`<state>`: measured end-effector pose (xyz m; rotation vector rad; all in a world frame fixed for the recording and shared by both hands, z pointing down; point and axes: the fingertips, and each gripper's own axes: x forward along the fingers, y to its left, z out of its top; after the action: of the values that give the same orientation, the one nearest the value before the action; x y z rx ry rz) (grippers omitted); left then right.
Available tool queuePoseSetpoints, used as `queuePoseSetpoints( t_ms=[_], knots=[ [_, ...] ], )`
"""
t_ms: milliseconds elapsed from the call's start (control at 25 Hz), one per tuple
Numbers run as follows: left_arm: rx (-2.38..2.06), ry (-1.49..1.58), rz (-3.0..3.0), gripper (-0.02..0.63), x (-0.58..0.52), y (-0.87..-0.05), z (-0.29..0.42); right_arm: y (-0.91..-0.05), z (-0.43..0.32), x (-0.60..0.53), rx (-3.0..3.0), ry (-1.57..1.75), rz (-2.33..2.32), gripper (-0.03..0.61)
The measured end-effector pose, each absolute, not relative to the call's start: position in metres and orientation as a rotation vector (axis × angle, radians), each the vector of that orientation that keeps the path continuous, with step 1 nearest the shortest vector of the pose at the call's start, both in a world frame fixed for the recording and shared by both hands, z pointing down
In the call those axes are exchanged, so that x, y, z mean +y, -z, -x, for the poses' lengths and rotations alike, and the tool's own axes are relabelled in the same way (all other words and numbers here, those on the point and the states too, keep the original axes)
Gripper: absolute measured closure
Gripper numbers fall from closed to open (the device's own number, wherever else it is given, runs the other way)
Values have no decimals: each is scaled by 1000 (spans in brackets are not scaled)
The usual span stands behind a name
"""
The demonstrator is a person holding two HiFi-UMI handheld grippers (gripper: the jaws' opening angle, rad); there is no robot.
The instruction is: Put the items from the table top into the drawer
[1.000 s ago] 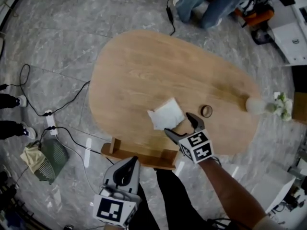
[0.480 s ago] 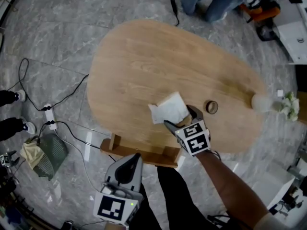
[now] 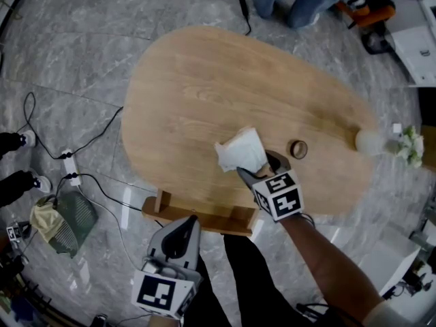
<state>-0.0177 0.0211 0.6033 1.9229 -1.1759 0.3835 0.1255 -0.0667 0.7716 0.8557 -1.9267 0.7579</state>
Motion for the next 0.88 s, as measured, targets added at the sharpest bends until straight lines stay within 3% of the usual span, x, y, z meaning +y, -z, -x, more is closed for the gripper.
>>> queuePoseSetpoints(
  t_ms=[880],
  knots=[
    [-1190, -438, -1942, 614, 43, -603, 39, -747, -128, -6, -1918, -848, -833, 235]
  ],
)
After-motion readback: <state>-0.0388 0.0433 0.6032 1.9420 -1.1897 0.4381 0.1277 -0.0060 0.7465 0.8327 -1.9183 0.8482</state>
